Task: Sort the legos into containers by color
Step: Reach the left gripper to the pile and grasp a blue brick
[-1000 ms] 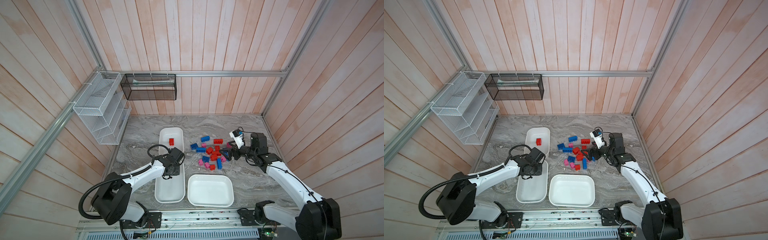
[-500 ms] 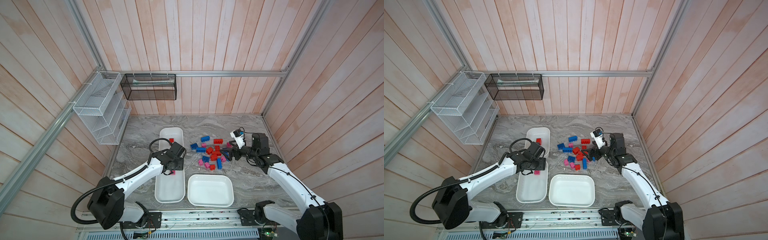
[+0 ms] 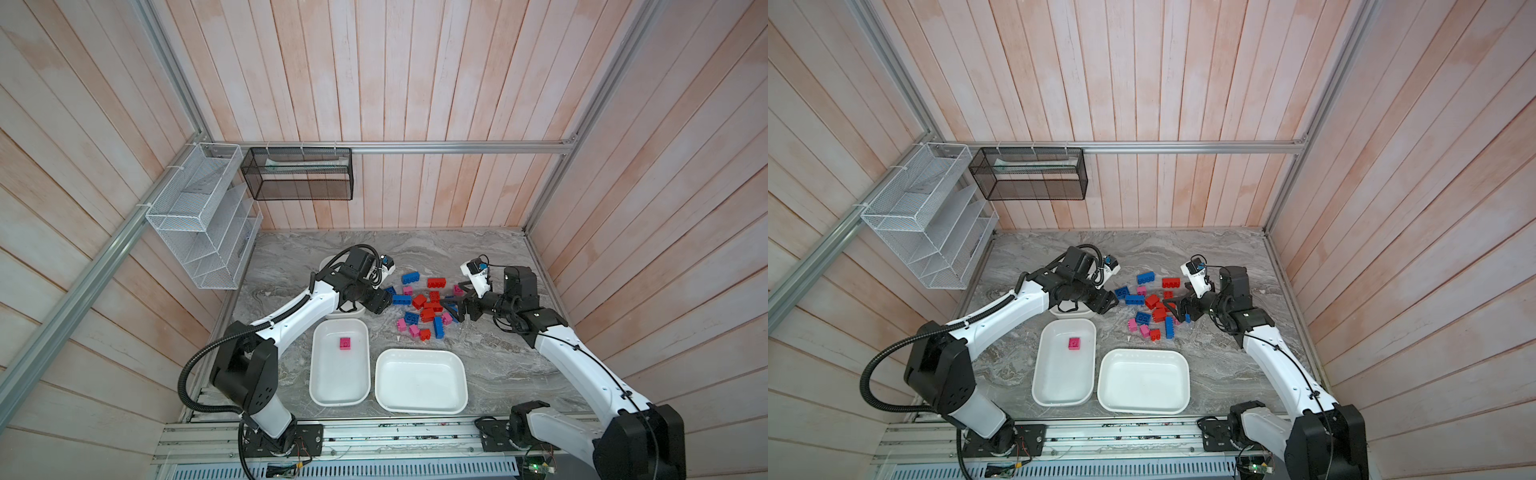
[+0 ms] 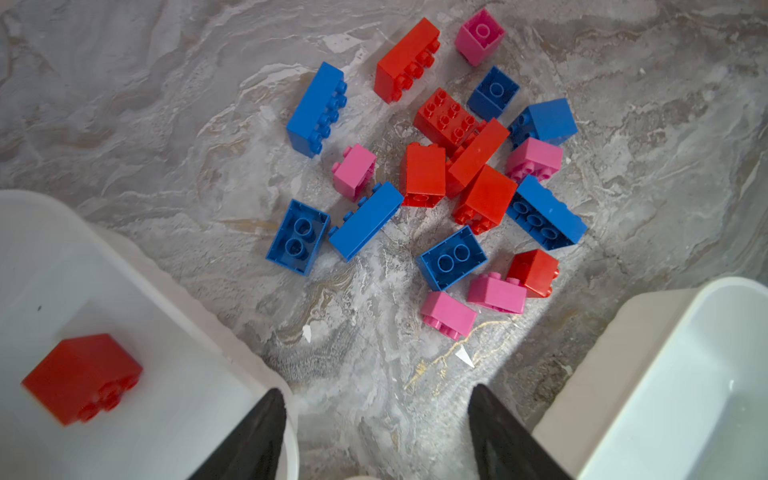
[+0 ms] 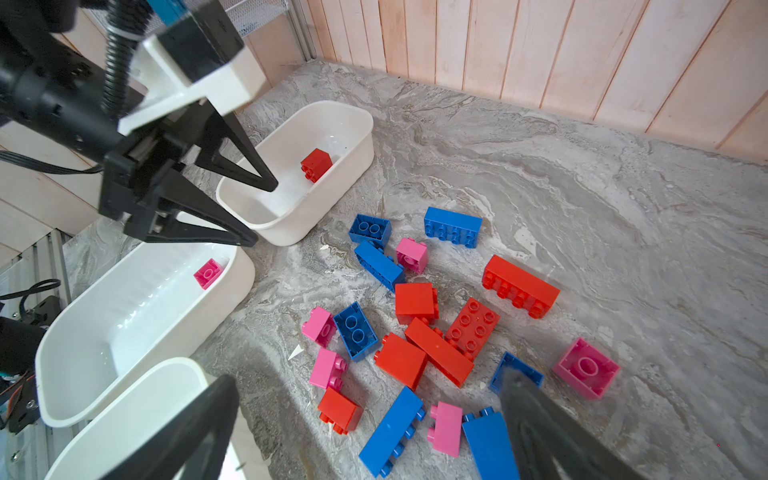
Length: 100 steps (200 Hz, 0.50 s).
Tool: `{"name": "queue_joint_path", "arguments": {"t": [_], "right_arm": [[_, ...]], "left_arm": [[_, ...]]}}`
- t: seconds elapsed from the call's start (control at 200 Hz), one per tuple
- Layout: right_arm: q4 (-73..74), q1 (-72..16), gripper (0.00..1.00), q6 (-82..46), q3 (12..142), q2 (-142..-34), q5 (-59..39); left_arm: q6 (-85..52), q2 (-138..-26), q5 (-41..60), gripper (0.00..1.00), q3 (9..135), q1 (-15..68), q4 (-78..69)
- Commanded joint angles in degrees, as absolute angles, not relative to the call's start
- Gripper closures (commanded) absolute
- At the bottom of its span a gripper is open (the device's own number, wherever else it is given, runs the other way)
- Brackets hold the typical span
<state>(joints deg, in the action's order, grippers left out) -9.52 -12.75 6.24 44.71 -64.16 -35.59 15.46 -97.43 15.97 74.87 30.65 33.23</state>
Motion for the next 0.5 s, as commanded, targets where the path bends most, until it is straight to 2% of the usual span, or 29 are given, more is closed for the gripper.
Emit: {"name": "queue_joint_path", "arguments": {"t": [0.0, 0.495], "right_arm": [[-10.8, -12.1, 0.02, 7.3, 45.4, -63.5, -34.9], [-13.2, -10.2, 0.02, 8.8, 44.7, -62.6, -34.0]], "left_arm": [[30.0, -101.4, 20.6, 0.28, 77.7, 29.3, 30.5], [41.7, -120.4, 12.4, 0.32, 91.4, 27.7, 32.1]]}}
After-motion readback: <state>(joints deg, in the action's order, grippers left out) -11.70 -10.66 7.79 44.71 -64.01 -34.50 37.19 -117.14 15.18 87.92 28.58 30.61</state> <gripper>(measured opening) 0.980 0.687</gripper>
